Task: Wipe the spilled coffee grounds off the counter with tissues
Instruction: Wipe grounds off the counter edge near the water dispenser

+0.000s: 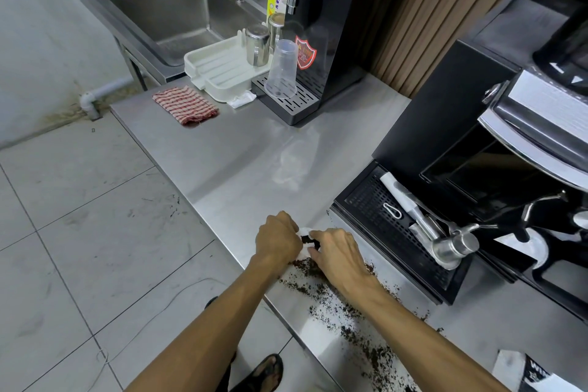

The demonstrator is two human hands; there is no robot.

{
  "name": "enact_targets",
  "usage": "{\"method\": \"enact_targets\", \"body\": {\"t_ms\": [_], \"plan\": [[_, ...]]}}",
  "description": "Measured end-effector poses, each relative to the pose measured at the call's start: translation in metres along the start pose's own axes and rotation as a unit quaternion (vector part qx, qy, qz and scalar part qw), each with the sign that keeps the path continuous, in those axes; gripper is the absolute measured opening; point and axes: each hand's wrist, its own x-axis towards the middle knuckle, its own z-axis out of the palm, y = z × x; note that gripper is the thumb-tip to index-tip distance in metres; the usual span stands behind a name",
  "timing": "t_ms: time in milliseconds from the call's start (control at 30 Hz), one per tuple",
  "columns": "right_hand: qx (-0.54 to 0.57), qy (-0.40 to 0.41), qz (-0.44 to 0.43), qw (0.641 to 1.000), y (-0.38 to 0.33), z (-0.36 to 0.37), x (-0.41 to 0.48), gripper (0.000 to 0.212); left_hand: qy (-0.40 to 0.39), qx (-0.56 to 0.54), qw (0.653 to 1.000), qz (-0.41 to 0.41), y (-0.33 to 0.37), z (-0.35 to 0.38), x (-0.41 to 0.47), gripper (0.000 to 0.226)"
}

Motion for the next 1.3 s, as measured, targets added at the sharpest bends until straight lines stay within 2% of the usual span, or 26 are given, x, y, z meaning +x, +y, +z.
{"method": "enact_targets", "body": {"t_ms": [100, 200, 333, 467, 700, 1067, 1300], "plan": [[-0.010, -0.004, 0.002, 1.000, 0.000, 0.001, 0.002, 0.033, -0.010, 0.059, 0.994, 0.090, 0.000, -0.005, 0.007, 0.018], [-0.012, -0.010, 0.010, 1.000, 0.001, 0.002, 0.004, 0.034, -0.054, 0.081, 0.979, 0.178, 0.001, -0.009, 0.017, 0.038], [-0.014, -0.009, 0.015, 1.000, 0.002, 0.002, 0.005, 0.034, -0.126, 0.117, 0.962, 0.215, 0.000, -0.010, 0.025, 0.042], [-0.014, -0.010, 0.029, 0.999, 0.002, 0.003, 0.005, 0.028, -0.132, 0.128, 0.955, 0.234, -0.001, -0.009, 0.023, 0.032], [0.008, -0.013, 0.062, 0.998, -0.001, 0.006, 0.007, 0.027, -0.104, 0.112, 0.964, 0.218, -0.004, -0.002, 0.014, 0.017], [0.077, -0.025, 0.104, 0.991, 0.001, 0.001, 0.005, 0.031, -0.092, 0.039, 0.981, 0.163, -0.007, 0.008, 0.011, 0.028], [0.100, -0.034, 0.129, 0.986, 0.003, 0.001, 0.004, 0.017, -0.082, 0.020, 0.987, 0.134, -0.007, 0.012, 0.015, 0.036]]}}
